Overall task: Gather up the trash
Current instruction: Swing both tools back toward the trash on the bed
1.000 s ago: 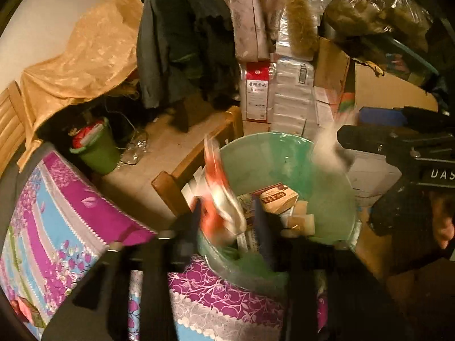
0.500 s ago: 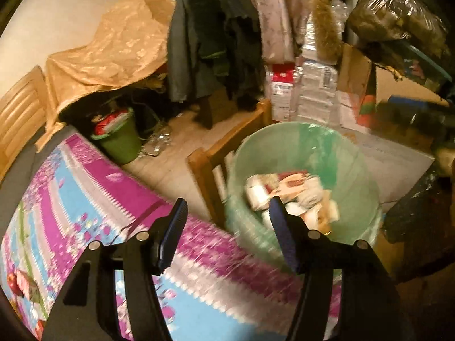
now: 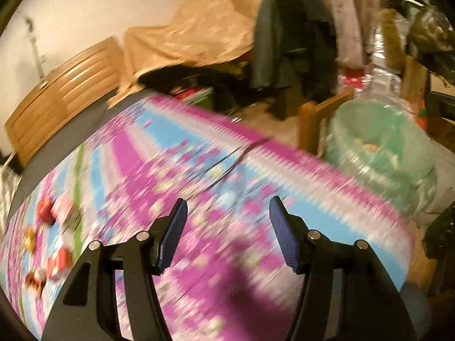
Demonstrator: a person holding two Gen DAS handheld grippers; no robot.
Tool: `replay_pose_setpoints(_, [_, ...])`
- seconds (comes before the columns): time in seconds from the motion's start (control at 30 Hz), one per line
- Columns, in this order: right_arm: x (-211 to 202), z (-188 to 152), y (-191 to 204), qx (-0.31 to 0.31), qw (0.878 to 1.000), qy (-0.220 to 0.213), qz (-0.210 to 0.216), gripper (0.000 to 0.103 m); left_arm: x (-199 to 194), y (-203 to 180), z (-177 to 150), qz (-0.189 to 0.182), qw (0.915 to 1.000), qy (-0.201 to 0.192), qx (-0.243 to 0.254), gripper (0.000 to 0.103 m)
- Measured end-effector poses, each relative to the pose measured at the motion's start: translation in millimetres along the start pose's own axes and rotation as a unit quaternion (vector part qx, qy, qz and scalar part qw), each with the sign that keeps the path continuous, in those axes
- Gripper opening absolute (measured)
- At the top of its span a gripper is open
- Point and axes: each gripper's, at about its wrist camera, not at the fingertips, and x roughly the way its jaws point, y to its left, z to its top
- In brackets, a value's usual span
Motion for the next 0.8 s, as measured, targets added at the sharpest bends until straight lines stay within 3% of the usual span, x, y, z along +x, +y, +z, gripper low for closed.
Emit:
replay_pose_setpoints(0.23, [22.6, -21.8, 79.8, -0.019, 0.998, 0.036, 0.053, 0.072, -26.5, 79.6, -75.4, 0.06, 0.9951, 0.044, -0.066, 0.058])
replay_pose_setpoints(0.43, [42.8, -41.4, 151.0, -0.063, 0.99, 0.074, 0.1, 0.072, -57.4, 147.0, -142.5, 0.114, 0.9819, 0.082, -0.127, 0.058])
replay_pose_setpoints(0.6, [67.3, -54.6, 216.3, -0.107, 0.978, 0.107, 0.147, 0.073, -83.3, 208.7, -188.0, 0.156, 0.9688, 0.102, -0.164, 0.058])
replay_pose_setpoints(0.8, [92.2, -54.2, 304.0, -0.179, 0.954, 0.123, 0.205, 0.073, -98.8, 286.6, -213.3, 0.206, 0.9571, 0.107, -0.174, 0.061])
